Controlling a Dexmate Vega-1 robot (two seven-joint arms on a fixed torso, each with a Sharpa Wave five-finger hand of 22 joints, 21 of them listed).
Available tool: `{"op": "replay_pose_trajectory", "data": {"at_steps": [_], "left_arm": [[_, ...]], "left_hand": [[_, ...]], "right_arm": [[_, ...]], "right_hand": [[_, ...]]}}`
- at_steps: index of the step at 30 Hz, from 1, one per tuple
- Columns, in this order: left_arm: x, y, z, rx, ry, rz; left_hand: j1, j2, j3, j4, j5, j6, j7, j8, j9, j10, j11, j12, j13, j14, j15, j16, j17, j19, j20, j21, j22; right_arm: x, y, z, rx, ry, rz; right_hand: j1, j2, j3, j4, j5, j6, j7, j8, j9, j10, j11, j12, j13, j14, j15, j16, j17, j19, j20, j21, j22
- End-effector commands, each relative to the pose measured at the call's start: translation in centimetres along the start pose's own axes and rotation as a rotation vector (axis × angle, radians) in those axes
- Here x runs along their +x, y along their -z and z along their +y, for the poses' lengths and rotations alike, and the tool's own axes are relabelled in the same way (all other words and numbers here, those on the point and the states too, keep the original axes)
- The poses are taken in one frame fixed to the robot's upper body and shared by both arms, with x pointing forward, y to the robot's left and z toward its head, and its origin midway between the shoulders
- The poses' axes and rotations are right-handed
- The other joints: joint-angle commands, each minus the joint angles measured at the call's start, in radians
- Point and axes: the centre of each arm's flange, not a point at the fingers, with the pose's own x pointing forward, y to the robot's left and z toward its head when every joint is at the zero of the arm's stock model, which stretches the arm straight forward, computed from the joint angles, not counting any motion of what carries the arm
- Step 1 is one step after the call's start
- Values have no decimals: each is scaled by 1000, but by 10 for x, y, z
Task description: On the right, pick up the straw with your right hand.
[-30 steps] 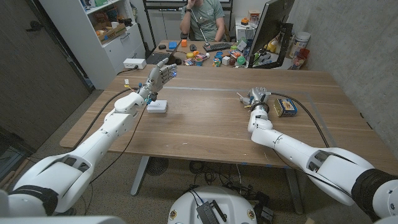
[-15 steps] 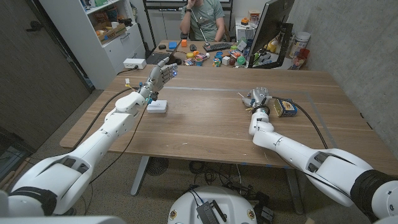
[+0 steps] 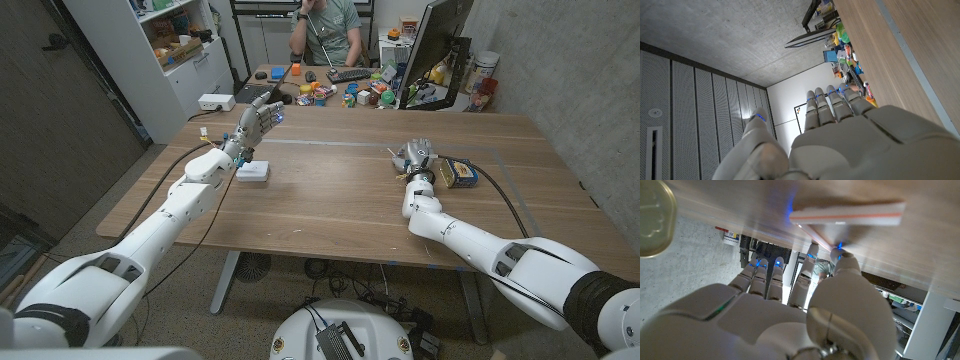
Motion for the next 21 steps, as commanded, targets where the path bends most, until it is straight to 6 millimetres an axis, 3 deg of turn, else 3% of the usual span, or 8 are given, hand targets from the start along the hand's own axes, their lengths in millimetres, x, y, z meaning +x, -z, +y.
{"op": "replay_pose_trajectory", "data": {"at_steps": [1, 11, 15, 16, 21], "left_arm": [[-4, -2, 3, 0, -14, -5], [-7, -3, 3, -2, -27, -3], [-9, -3, 3, -3, -31, -2], [-9, -3, 2, -3, -32, -2], [-11, -4, 2, -2, -36, -2]], "left_hand": [[2, 6, -7, 0, -1, 4, 3, 3, 5, -5, 3, -1, 3, -1, -14, -1, 3, -7, -35, -4, 4], [1, 6, -8, 0, -1, 4, 5, 3, 5, -5, 1, 0, 3, -4, -14, 0, 3, -11, -36, -4, 4], [1, 6, -8, 0, -1, 4, 5, 3, 5, -6, 5, 0, 3, -4, -14, 0, 3, -12, -35, -3, 4], [1, 6, -8, 0, -1, 4, 6, 3, 5, -6, 5, 0, 3, -5, -14, 0, 3, -12, -36, -3, 4], [1, 7, -9, 0, -1, 5, 6, 3, 5, -8, 4, -1, 3, -5, -12, 1, 3, -13, -35, -3, 4]], "right_arm": [[5, -3, 0, -10, 20, -14], [9, -2, 1, -29, 34, -20], [11, 0, 0, -27, 46, -14], [11, 0, 0, -24, 48, -10], [12, 2, 0, -8, 55, 0]], "right_hand": [[13, 3, -6, 3, 8, 83, -29, 9, 2, 14, 1, 8, 4, 8, -2, 3, 2, 15, 1, 10, 1], [60, 9, -13, 3, 17, 155, -38, 24, 4, 32, -8, 9, 4, 23, -5, 5, 3, 27, 0, 10, 2], [83, 8, -23, 5, 19, 196, -37, 35, 5, 46, -17, 11, 4, 42, -10, 9, 4, 40, -1, 12, 2], [93, 10, -25, 5, 20, 206, -26, 37, 6, 49, -19, 11, 4, 45, -12, 8, 4, 43, -3, 13, 3], [106, 11, -29, 6, 22, 210, -28, 36, 6, 59, -20, 13, 4, 54, -16, 10, 4, 53, -4, 15, 3]]}}
